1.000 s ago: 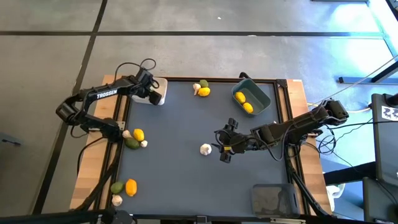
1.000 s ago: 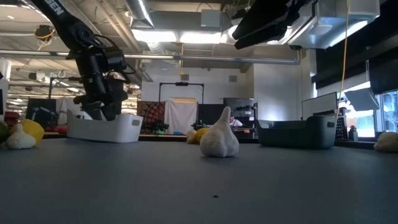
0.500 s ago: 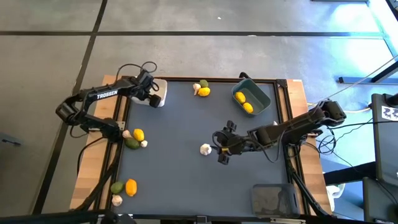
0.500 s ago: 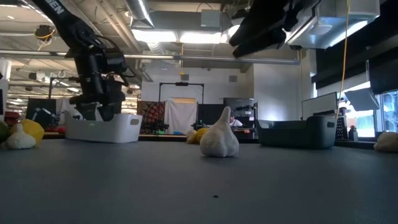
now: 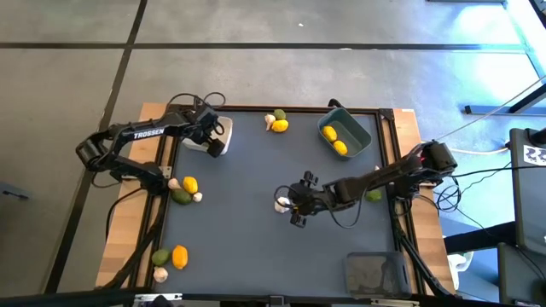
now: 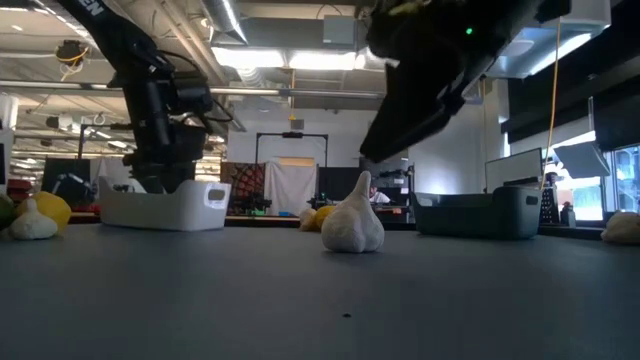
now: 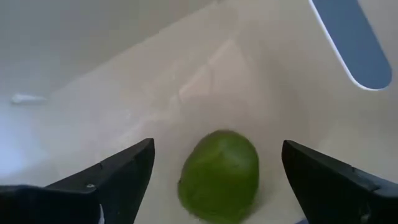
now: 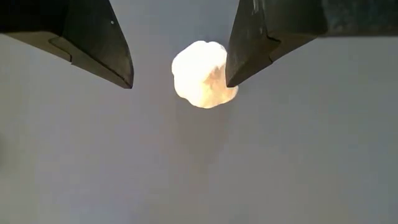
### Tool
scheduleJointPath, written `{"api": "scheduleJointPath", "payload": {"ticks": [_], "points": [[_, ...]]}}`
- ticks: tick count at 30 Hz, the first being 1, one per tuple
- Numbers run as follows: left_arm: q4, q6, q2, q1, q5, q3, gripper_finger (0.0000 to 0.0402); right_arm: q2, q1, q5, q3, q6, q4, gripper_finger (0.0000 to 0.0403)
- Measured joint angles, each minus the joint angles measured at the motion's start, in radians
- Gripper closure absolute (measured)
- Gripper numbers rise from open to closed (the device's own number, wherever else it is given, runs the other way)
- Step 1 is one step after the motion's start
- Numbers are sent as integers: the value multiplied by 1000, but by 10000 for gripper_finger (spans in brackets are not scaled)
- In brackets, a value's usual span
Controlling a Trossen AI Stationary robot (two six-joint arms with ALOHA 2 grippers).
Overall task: Sort produce into baskets
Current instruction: Put the white garlic into the black bin
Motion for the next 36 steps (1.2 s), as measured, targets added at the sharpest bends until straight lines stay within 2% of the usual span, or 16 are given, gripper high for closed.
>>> {"api": "scheduleJointPath", "payload": {"ticks": [8,16,24,28,36], "points": [[4,34,-24,9,-3,0,54,53,-44,-120,0,92,51,150],[3,31,-23,81,-43,0,54,57,-43,-121,0,136,47,150],[5,34,-23,91,-43,0,54,62,-43,-91,0,197,30,154],[6,34,-23,91,-43,0,54,79,-43,-93,0,214,29,186],[6,35,-23,91,-43,0,54,96,-43,-100,0,212,52,287]]}}
